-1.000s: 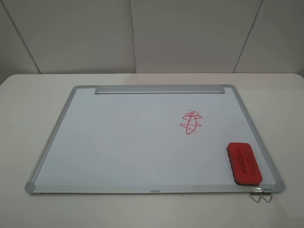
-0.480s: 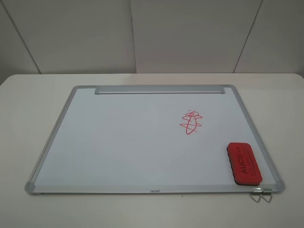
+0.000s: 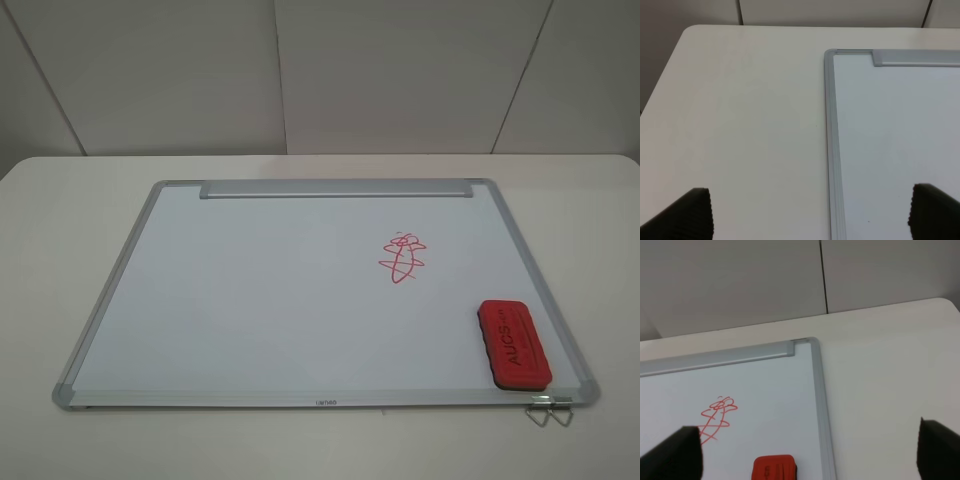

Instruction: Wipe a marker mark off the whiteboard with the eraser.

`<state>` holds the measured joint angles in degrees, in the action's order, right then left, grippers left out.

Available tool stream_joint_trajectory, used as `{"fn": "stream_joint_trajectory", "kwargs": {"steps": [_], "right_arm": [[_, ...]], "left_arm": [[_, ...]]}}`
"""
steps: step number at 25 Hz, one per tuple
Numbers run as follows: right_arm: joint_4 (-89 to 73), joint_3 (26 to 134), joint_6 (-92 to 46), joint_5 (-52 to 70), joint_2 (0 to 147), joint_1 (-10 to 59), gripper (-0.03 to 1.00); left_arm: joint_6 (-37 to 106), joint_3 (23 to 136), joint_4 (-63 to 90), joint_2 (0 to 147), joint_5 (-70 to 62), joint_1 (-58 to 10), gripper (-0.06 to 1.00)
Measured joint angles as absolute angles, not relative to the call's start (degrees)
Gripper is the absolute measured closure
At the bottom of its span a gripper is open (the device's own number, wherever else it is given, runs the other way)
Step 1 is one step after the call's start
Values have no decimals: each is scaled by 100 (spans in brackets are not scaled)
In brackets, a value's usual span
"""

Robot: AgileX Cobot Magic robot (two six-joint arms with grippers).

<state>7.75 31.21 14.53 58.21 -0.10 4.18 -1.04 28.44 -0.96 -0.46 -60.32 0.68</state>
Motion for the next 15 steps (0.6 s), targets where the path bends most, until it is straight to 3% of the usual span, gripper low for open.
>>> {"fn": "stream_joint_trajectory", "kwargs": {"steps": [15], "right_arm": [[0, 2962, 566, 6045, -15, 418, 20]], "left_arm": [[-104, 2844, -96, -46, -6032, 68, 17]]}}
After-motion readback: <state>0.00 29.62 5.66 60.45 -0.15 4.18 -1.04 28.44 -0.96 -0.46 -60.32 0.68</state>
